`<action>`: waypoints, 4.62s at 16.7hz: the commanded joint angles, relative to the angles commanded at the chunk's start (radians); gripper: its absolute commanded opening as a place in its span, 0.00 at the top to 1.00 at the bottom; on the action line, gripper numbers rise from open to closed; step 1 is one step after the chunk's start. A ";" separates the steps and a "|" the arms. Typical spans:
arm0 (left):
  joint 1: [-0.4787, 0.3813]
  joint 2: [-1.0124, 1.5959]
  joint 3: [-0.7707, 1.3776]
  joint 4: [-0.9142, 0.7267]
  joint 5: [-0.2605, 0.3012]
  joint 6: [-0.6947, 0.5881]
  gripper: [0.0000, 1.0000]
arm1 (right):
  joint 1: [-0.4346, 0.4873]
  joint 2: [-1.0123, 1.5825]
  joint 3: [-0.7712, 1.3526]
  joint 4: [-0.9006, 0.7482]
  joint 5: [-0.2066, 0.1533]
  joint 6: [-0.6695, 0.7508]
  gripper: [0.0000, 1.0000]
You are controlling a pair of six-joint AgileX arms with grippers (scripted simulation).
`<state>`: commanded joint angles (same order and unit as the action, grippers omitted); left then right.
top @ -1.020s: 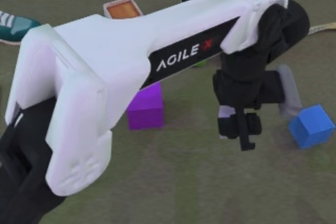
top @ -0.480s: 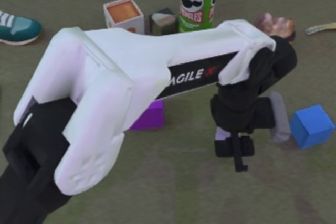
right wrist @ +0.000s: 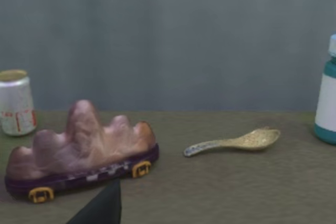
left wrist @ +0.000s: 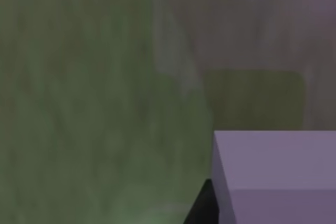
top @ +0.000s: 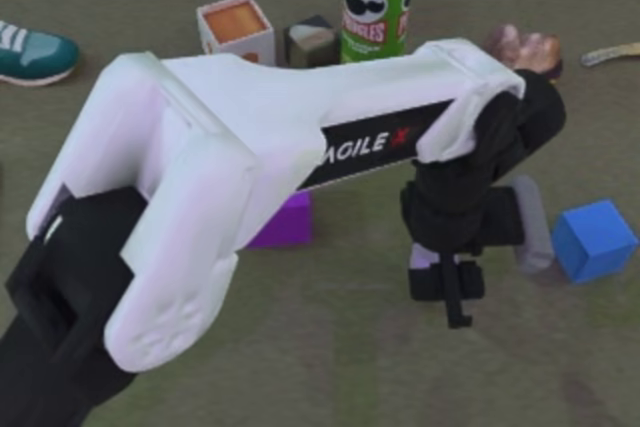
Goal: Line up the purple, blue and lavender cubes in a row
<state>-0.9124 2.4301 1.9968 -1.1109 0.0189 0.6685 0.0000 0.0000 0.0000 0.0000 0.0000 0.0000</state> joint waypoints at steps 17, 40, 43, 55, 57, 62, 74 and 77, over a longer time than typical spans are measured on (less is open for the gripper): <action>0.001 0.000 0.000 0.000 0.000 0.000 0.00 | 0.000 0.000 0.000 0.000 0.000 0.000 0.00; 0.225 -0.491 -0.205 0.006 -0.017 -0.133 0.00 | 0.045 0.349 0.303 -0.225 -0.002 -0.023 0.00; 0.348 -0.805 -0.483 0.165 -0.022 -0.217 0.00 | 0.068 0.603 0.479 -0.363 -0.001 -0.036 0.00; 0.812 -2.050 -1.672 0.851 -0.029 -0.560 0.00 | 0.167 1.607 1.161 -0.914 0.000 -0.092 0.00; 0.859 -2.188 -1.798 0.944 -0.026 -0.600 0.00 | 0.179 1.718 1.246 -0.975 0.000 -0.098 0.00; 0.927 -2.410 -1.982 1.097 -0.020 -0.663 0.00 | 0.197 1.883 1.383 -1.064 0.001 -0.108 0.00; 0.932 -2.430 -1.997 1.111 -0.019 -0.669 0.00 | 0.198 1.958 1.317 -0.929 0.001 -0.109 0.00; 0.932 -2.430 -1.997 1.111 -0.019 -0.669 0.00 | 0.199 2.007 1.246 -0.809 0.002 -0.106 0.00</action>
<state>0.0200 0.0000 0.0000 0.0000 0.0000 0.0000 0.1994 2.0070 1.2464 -0.8086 0.0015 -0.1061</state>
